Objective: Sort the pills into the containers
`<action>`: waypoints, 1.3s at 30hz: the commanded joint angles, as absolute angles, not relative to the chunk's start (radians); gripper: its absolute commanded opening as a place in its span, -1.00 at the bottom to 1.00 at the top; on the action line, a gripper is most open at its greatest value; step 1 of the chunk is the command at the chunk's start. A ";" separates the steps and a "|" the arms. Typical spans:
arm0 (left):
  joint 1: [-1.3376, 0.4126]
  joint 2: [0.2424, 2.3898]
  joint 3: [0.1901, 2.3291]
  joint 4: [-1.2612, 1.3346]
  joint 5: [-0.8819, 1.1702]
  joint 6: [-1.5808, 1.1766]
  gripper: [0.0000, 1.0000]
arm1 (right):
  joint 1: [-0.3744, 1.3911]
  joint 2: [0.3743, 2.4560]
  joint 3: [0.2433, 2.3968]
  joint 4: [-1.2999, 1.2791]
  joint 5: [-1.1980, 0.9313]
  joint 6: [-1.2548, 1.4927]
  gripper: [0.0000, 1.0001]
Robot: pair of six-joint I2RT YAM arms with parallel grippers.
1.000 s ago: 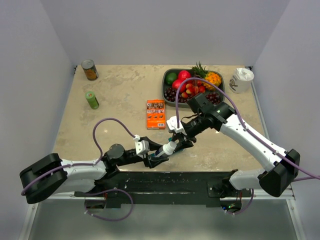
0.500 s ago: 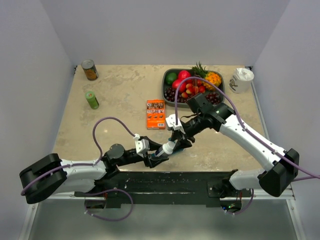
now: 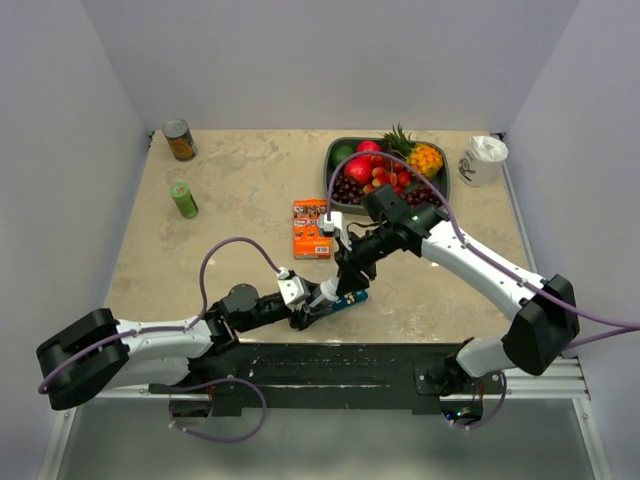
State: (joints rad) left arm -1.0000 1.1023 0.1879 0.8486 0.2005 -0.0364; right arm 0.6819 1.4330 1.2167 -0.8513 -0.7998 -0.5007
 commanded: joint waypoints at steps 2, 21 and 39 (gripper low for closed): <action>-1.003 1.111 0.298 1.078 0.028 0.031 -1.00 | 0.692 1.462 1.183 -0.618 -0.637 -0.040 -0.74; -1.002 1.112 0.221 1.068 0.066 0.011 -1.00 | 0.598 1.439 1.278 -0.653 -0.857 -0.066 0.61; -0.991 0.919 0.173 0.839 0.242 -0.021 -1.00 | 0.587 1.397 1.514 -1.352 -0.989 -1.244 0.98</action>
State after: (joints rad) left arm -0.9958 0.9501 0.1730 0.8623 0.1535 -0.0059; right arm 0.5880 1.4048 1.4395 -1.0183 -0.8738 -0.6750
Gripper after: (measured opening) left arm 0.579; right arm 0.989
